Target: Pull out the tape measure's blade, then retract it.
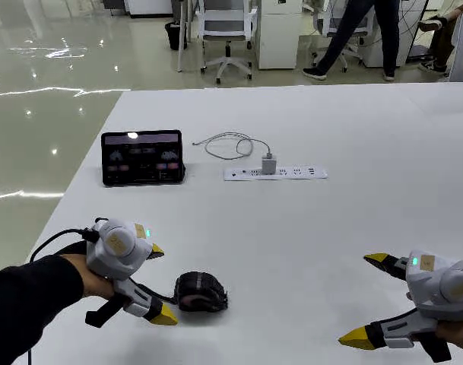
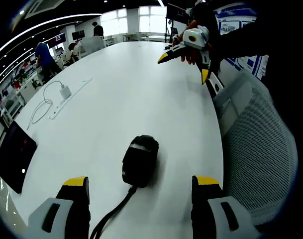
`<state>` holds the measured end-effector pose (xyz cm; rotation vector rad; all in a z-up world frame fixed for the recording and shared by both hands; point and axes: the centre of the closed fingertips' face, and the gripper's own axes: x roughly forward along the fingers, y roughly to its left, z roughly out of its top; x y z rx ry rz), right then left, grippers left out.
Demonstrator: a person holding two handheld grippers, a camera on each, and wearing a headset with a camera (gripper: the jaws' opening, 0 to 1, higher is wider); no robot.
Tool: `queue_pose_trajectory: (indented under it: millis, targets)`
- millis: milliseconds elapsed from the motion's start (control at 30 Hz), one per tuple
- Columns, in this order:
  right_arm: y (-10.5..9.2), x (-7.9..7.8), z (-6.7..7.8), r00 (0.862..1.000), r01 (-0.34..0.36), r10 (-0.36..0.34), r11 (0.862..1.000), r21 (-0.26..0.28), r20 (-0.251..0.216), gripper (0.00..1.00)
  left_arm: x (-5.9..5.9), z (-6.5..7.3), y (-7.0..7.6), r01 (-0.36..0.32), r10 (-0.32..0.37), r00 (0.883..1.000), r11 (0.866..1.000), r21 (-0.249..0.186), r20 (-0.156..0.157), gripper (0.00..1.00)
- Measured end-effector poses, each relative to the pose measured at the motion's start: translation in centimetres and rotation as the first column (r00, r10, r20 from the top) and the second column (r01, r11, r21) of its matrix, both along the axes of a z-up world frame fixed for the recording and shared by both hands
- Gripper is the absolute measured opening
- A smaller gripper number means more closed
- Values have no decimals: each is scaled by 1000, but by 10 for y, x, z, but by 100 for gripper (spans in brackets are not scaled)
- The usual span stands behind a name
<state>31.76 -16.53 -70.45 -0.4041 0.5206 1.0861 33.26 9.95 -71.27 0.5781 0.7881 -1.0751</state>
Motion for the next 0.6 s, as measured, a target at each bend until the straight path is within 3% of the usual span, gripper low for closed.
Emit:
queue_pose_trajectory:
  millis: [133,167,200,233,300,400,500,600]
  targets:
    - [15,5,1,999,-37,37,999,0,7,100,3,-2,-12,45,-45,999,999,-10,0,83]
    - [18,6,1,999,-42,42,999,-1,6,100,5,-2,-15,58,-58,998,998,-11,16,89]
    - [22,7,1,999,-46,46,999,-2,7,100,12,0,-21,93,-91,993,996,-20,74,95]
    - [26,9,2,999,-53,53,999,0,8,100,14,0,-23,98,-96,992,995,-12,82,100]
    - [35,11,3,998,-62,61,998,15,8,100,15,-4,-27,89,-88,995,996,-13,42,100]
    - [47,12,2,996,-84,84,996,13,13,100,16,-4,-34,118,-118,991,993,0,64,100]
    - [59,13,-2,995,-102,102,995,18,6,100,13,-10,-40,143,-143,989,990,13,43,97]
    - [74,12,-5,991,-131,131,991,28,11,100,9,-23,-35,156,-156,988,984,91,0,93]
